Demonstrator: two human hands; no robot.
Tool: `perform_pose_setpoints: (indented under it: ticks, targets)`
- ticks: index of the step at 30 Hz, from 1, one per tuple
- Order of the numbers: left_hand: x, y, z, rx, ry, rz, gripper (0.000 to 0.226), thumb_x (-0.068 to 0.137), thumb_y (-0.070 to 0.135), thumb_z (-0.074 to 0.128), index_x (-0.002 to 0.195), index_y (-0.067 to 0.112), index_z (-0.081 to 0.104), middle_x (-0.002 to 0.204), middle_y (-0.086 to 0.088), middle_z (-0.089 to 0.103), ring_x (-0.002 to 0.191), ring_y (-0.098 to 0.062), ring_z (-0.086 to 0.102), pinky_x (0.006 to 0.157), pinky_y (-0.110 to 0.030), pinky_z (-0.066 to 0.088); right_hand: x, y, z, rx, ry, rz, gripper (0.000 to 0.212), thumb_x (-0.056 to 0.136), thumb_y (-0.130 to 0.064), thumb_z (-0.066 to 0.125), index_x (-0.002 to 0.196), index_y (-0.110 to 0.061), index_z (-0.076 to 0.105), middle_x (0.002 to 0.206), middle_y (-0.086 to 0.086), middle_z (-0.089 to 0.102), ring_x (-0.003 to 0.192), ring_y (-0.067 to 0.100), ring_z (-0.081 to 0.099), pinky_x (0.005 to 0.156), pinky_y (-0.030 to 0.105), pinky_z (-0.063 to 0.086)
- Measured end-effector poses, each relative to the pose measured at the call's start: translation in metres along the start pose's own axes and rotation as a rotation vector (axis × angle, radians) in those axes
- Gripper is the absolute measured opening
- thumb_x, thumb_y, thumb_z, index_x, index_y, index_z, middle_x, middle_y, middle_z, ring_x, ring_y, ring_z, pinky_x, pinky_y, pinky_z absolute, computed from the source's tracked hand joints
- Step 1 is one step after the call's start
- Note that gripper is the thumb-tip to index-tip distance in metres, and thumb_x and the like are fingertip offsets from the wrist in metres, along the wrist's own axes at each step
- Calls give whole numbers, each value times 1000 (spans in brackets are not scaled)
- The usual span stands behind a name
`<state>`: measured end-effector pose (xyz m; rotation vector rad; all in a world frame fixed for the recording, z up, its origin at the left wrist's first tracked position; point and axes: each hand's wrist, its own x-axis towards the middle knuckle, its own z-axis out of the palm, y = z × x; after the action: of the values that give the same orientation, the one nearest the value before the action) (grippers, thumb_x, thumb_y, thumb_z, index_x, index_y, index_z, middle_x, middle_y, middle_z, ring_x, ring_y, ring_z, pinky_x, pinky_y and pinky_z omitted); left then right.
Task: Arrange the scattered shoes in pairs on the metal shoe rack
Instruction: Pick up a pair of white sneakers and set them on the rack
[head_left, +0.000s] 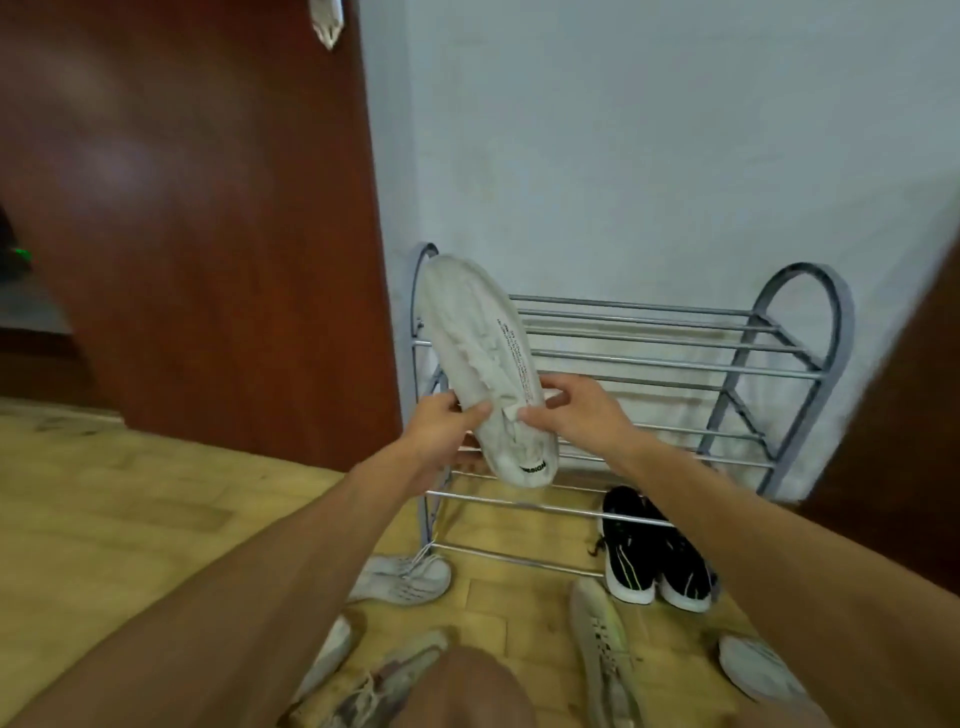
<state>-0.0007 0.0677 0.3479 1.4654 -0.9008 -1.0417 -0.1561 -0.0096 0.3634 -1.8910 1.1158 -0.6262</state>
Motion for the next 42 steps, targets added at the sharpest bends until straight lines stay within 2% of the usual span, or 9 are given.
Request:
perform_pose_setpoints:
  ticks: [9,15,24,28,30,33,35,38,42]
  targets:
    - [-12,-62,-109,24,113,-168,31,95,22,56,119,3,61,107,-11,68,87,-22,67,71,-30,57,22,-20,116,-221,-202,75,66,68,-9,78,129,-6,53,113,13,67,96,30,68,79,47,59]
    - [-1,-133,-143,79,235,-202,27,98,15,49,120,3,57,111,-11,65,88,-22,63,60,-25,56,31,12,194,-273,-313,133,44,64,-14,80,104,-8,65,96,5,68,92,24,67,60,25,53]
    - [-2,-259,-176,134,209,-508,38,102,25,40,124,-2,55,115,-16,64,89,-24,62,69,-31,56,9,111,308,-24,-484,449,34,66,0,73,99,-8,70,93,12,73,87,26,70,78,43,60]
    - [-21,-311,-198,-24,413,-486,31,100,25,46,124,12,61,92,0,66,77,-11,62,59,-15,52,-14,143,355,323,-435,740,37,71,0,73,107,-2,65,101,18,70,86,28,67,58,34,58]
    - [-31,-338,-219,164,512,-473,35,97,8,48,129,14,59,103,-4,66,93,-16,62,73,-15,52,-30,153,372,463,-446,883,36,76,-3,72,110,0,62,108,20,66,93,32,66,57,34,56]
    - [-51,-379,-255,757,537,-668,54,90,10,47,141,28,45,148,-8,37,134,-34,32,106,-42,38,-48,180,384,442,-446,908,42,74,-6,72,115,-6,62,110,17,67,96,30,67,63,35,59]
    - [-65,-394,-271,748,543,-856,65,90,17,50,150,26,27,156,-10,18,140,-37,21,113,-47,30,-53,197,383,375,-436,869,43,74,-7,74,115,-11,63,111,13,67,98,30,66,65,34,60]
    - [-74,-406,-273,581,501,-959,73,93,28,52,154,16,12,155,-13,28,133,-36,40,97,-39,43,-59,211,376,306,-439,856,41,75,-8,72,116,-13,64,108,10,67,96,26,66,76,39,61]
    - [-74,-411,-269,505,614,-981,62,90,32,53,145,10,32,151,-17,27,120,-39,48,89,-42,50,-65,214,369,263,-474,880,41,77,-13,72,116,-11,61,110,11,66,92,24,67,64,33,62]
